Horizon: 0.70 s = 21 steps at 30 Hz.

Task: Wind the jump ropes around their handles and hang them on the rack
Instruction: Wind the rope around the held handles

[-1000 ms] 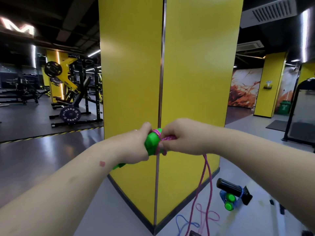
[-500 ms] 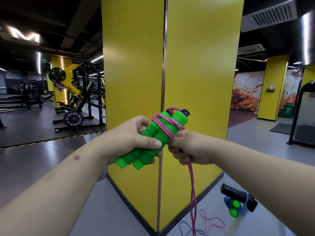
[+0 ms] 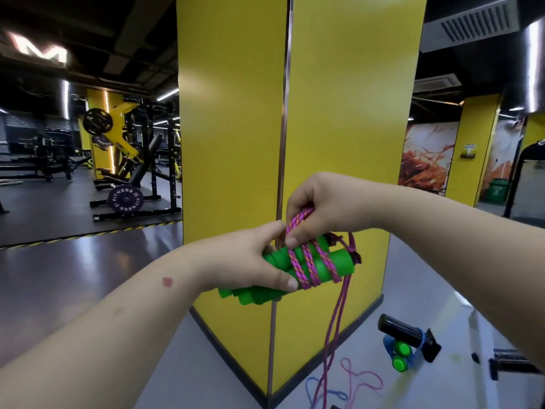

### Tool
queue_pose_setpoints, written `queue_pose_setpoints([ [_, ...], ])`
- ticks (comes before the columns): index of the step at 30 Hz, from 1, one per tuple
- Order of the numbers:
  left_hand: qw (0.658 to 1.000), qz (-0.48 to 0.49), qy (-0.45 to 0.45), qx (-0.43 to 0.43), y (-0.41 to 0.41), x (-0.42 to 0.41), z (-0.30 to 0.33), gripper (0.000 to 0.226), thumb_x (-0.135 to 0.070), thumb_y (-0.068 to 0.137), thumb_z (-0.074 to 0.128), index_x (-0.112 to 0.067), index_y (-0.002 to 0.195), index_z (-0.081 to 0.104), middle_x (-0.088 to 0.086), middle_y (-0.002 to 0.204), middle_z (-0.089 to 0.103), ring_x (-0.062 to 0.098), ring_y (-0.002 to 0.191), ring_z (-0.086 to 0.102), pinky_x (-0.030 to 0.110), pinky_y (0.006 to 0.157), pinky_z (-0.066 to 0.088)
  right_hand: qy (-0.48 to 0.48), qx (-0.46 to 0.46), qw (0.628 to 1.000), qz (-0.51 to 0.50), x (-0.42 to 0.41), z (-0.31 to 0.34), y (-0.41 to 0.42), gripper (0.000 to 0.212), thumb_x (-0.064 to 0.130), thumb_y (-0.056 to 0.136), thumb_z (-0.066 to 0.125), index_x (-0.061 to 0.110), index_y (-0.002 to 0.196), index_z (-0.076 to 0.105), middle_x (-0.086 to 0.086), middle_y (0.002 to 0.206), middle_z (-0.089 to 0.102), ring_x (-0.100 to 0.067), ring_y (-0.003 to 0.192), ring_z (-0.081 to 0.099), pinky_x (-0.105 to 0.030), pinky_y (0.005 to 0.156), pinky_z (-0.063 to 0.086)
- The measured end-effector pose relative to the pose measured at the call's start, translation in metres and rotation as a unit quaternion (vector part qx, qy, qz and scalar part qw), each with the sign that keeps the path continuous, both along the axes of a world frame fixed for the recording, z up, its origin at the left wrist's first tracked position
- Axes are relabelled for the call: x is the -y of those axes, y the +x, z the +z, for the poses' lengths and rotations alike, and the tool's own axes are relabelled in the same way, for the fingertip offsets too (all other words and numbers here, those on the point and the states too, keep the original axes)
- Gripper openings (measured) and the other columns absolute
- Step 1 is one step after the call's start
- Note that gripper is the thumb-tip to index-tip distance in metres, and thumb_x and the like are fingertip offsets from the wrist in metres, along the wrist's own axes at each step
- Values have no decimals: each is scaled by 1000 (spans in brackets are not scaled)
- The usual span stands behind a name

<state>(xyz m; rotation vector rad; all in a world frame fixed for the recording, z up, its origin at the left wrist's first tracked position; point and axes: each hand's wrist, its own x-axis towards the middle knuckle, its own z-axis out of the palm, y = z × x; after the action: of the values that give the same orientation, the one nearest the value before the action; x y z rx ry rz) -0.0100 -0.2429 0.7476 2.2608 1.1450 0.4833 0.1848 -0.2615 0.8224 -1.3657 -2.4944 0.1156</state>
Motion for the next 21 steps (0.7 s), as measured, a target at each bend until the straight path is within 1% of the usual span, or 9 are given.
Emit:
queue_pose_setpoints([
  [3,994,-53,-52,84,-10,2,6,62,-12,74,86,-32,123,54,13,114,70,37,93,76,64,81,59,-144,-176,973,29,-22,-10,9,25,29,75,86,10,85,73,-13,79,73,-19,67,69,-34,62,58],
  [5,991,-67,-65,100,-17,1,8,62,-2,74,79,-25,125,53,20,116,67,42,96,74,69,83,55,-265,-286,919,45,-35,-21,12,25,25,74,86,9,84,70,-12,74,70,-21,62,68,-31,61,58],
  [7,987,-75,-73,125,-23,0,8,60,2,73,78,-20,124,55,25,118,65,45,98,73,70,85,54,-346,-347,868,74,-45,-33,13,36,33,65,91,11,82,69,-8,72,68,-19,61,66,-30,60,58],
  [9,976,-92,-91,175,-28,-2,6,59,5,73,77,-15,125,56,28,120,64,49,102,70,68,88,54,-390,-401,824,87,-53,-44,13,38,37,58,94,12,75,70,-6,71,65,-18,60,64,-28,58,56],
  [11,950,-105,-129,264,-30,-6,3,55,7,73,78,-11,120,55,28,117,65,53,101,68,66,89,52,-424,-479,767,48,-58,-56,13,24,26,62,86,11,71,69,-7,73,60,-17,60,58,-26,56,51],
  [13,923,-94,-149,341,-29,-8,3,49,4,72,80,-14,112,56,28,113,65,53,97,67,64,88,47,-417,-537,732,31,-60,-69,9,13,17,69,73,13,71,62,-3,68,47,-10,53,43,-21,49,33],
  [16,902,-21,-129,412,-21,-8,5,45,2,73,80,-14,110,60,20,104,71,46,88,70,55,84,52,-393,-530,752,5,-59,-85,-8,23,20,99,47,19,76,47,5,58,32,-6,46,22,-20,45,16],
  [19,896,85,-54,433,-16,-10,5,39,4,77,83,-13,108,67,12,96,73,33,76,74,41,64,61,-318,-404,856,-52,-39,-91,-17,33,38,101,42,15,83,57,3,58,31,-12,48,20,-24,46,17],
  [21,912,155,46,378,-16,-16,2,36,-3,77,85,-19,107,72,7,94,73,24,76,74,35,61,61,-223,-247,940,-72,-20,-85,-19,40,48,102,42,16,87,62,2,61,40,-14,49,30,-26,47,25],
])
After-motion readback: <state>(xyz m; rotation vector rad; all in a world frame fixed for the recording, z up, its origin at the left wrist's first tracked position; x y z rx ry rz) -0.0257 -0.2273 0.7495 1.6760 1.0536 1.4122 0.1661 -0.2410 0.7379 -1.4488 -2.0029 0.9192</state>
